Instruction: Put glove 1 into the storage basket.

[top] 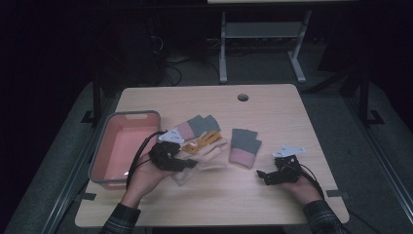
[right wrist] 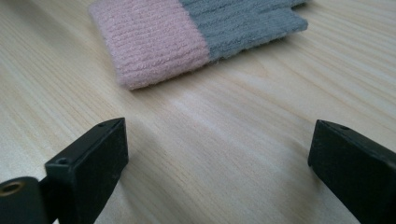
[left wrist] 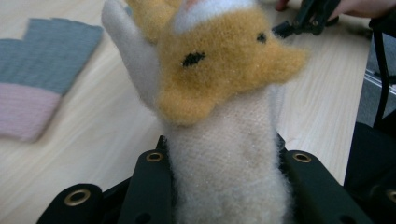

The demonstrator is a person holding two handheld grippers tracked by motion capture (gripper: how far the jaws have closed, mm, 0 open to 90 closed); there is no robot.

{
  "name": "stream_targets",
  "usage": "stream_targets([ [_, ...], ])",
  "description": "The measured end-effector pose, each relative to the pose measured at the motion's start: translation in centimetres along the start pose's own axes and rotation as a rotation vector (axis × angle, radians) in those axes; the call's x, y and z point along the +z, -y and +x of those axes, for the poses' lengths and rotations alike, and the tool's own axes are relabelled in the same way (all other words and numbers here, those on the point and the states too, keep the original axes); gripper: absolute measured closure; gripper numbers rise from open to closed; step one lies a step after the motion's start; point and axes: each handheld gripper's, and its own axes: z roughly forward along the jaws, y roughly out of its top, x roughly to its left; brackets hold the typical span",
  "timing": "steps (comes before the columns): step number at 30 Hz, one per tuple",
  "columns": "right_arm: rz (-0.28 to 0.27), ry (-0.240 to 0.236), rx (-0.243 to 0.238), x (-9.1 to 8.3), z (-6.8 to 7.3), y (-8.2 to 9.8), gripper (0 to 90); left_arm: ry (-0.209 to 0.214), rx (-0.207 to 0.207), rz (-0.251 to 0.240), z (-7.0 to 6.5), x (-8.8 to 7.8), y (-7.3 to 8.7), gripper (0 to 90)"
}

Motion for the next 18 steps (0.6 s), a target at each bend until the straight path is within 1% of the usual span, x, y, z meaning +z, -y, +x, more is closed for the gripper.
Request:
stream_targets([
  [2,-0.001,0.001,0.001,0.0,0.0,0.0,4.5,-0.013,-0.005,-0.009,0.5,-0.7,-0.1,65.9],
  [3,0.000,0.000,0.003,0.0,0.0,0.0,4.5,-0.019,-0.014,-0.013,0.7,-0.9,-0.1,65.9],
  [4,-0.001,0.001,0.000,0.0,0.0,0.0,4.5,-0.028,-0.011,-0.013,1.0,-1.2,-0.1,65.9],
  [8,0.000,0.000,0.000,0.0,0.0,0.0,4.5,-0.054,-0.033,-0.028,1.7,-2.4,0.0,65.9],
  [13,0.000,0.001,-0.001,0.0,0.0,0.0,4.5,-0.108,-0.043,-0.031,2.6,-3.8,0.5,66.1],
  [17,0.000,0.001,0.000,0.0,0.0,0.0,4.5,-0.137,-0.065,-0.049,3.2,-4.9,1.0,66.2],
  [18,-0.001,0.001,0.000,0.0,0.0,0.0,4.5,-0.147,-0.064,-0.050,3.4,-5.2,1.1,66.2],
])
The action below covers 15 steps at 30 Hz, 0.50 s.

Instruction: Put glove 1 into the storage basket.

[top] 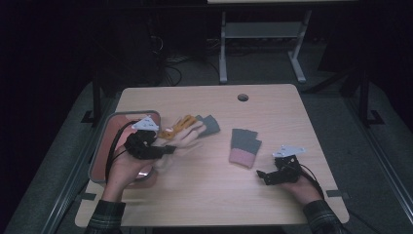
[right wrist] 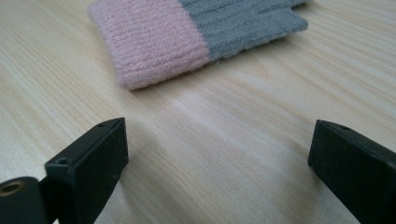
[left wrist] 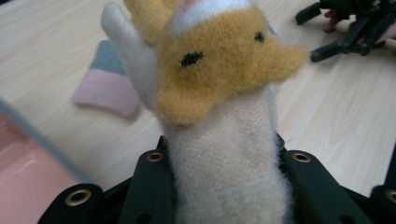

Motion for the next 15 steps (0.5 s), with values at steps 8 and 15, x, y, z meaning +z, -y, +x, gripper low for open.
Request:
stream_targets([
  [8,0.000,0.000,0.000,0.0,0.0,0.0,4.5,-0.064,-0.053,-0.032,1.8,-2.5,1.1,66.3],
  [15,0.001,0.000,0.000,0.0,0.0,0.0,4.5,-0.135,-0.119,-0.059,3.8,-4.6,2.7,66.5],
])
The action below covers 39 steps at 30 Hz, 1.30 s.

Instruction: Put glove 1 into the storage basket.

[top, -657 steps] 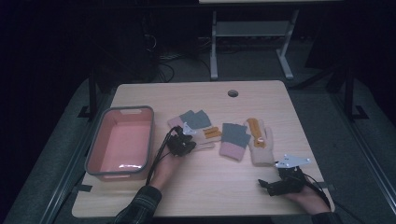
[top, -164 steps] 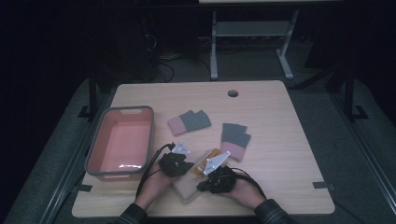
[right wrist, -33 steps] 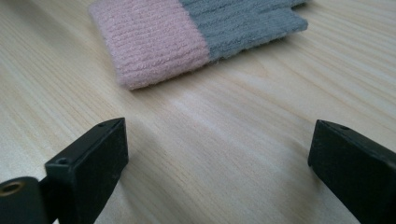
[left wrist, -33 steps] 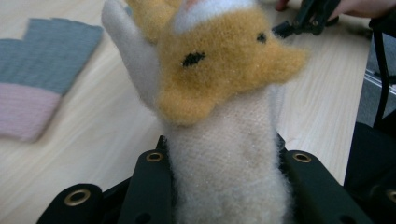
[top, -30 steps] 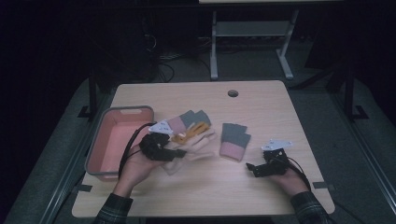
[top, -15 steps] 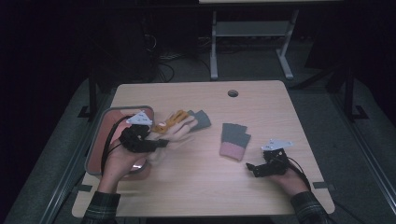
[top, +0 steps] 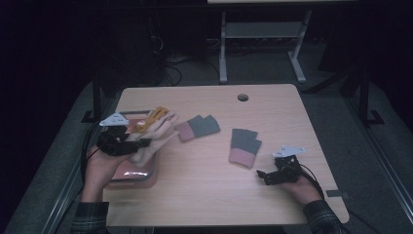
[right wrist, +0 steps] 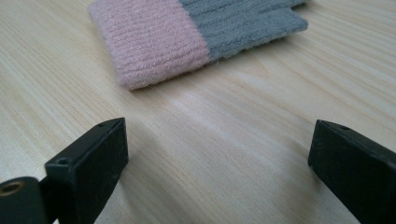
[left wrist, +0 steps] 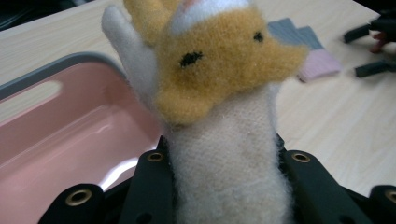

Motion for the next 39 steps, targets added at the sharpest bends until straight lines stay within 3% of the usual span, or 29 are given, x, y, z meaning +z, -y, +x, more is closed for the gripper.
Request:
stream_targets([
  [5,0.000,-0.001,0.000,0.0,0.0,0.0,4.5,-0.070,-0.034,0.010,1.5,-0.8,0.9,66.6],
  [11,0.000,-0.001,0.000,0.0,0.0,0.0,4.5,-0.114,-0.088,0.009,3.2,-1.2,2.0,66.7],
  [19,-0.002,0.001,-0.004,0.0,0.0,0.0,4.5,-0.156,-0.110,0.048,4.6,-0.2,3.2,66.7],
  [24,-0.001,0.000,0.001,0.0,0.0,0.0,4.5,-0.166,-0.134,0.092,5.4,1.1,4.0,66.7],
  [32,-0.002,0.001,-0.001,0.0,0.0,0.0,4.5,-0.176,-0.126,0.165,6.1,3.2,4.4,66.6],
  [39,-0.001,0.002,-0.001,0.0,0.0,0.0,4.5,-0.148,-0.143,0.210,6.6,4.7,4.9,66.4],
])
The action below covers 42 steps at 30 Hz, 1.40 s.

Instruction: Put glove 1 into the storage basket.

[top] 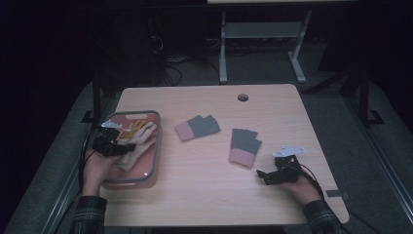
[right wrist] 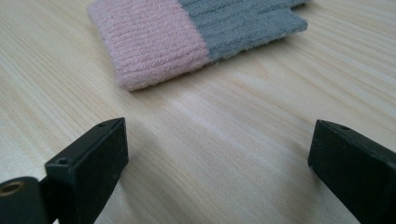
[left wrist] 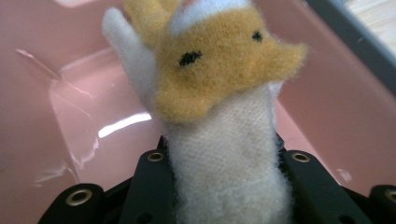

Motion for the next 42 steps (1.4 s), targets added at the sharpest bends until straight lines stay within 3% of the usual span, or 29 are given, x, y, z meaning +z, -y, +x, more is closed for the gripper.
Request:
stream_targets([
  [5,0.000,-0.002,0.000,0.0,0.0,0.0,4.5,-0.006,0.013,0.071,0.0,1.4,0.0,66.1],
  [13,0.000,-0.002,-0.001,0.0,0.0,0.0,4.5,-0.001,0.016,0.145,0.1,2.7,0.4,63.0],
  [17,0.000,-0.002,-0.001,0.0,0.0,0.0,4.5,-0.008,0.031,0.160,0.1,3.1,0.5,53.7],
  [21,0.000,-0.002,0.000,0.0,0.0,0.0,4.5,-0.015,0.027,0.170,0.0,3.4,0.5,37.7],
  [26,-0.001,-0.002,-0.001,0.0,0.0,0.0,4.5,-0.023,0.012,0.118,0.1,3.0,0.3,18.8],
  [29,0.002,-0.002,0.004,0.0,0.0,0.0,4.5,-0.041,0.011,0.084,0.1,2.4,0.2,14.0],
  [36,0.000,-0.002,0.000,0.0,0.0,0.0,4.5,-0.044,-0.006,0.006,0.2,0.4,0.0,13.3],
  [42,0.000,-0.002,0.000,0.0,0.0,0.0,4.5,-0.004,-0.006,-0.059,-0.2,-1.2,-0.4,13.3],
])
